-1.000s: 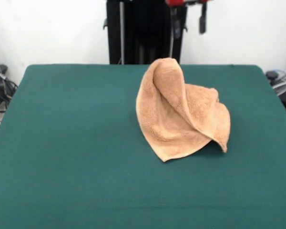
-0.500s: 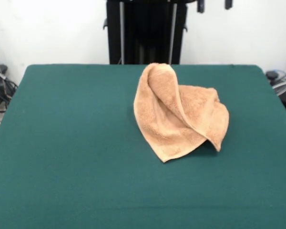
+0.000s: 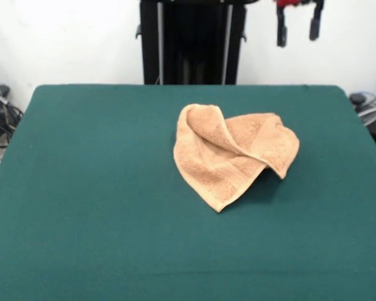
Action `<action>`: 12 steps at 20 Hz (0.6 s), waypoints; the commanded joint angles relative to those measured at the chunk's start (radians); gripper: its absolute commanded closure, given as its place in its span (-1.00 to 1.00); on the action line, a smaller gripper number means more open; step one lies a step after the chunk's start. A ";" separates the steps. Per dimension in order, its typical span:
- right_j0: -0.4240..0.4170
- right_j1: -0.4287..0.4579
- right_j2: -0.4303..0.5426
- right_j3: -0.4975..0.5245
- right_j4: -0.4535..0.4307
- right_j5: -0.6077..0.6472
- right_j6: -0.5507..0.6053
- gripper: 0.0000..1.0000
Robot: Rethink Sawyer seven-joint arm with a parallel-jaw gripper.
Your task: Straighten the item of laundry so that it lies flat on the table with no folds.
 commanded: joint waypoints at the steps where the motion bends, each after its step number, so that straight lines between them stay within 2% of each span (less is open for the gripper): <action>1: -0.008 0.236 -0.041 -0.054 -0.032 -0.108 0.125 -1.00; 7: -0.022 0.418 -0.042 -0.139 -0.051 -0.208 0.100 -1.00; 9: -0.027 0.445 -0.042 -0.153 -0.060 -0.221 0.091 -1.00; 12: -0.022 0.433 -0.055 -0.140 -0.059 -0.220 0.105 -1.00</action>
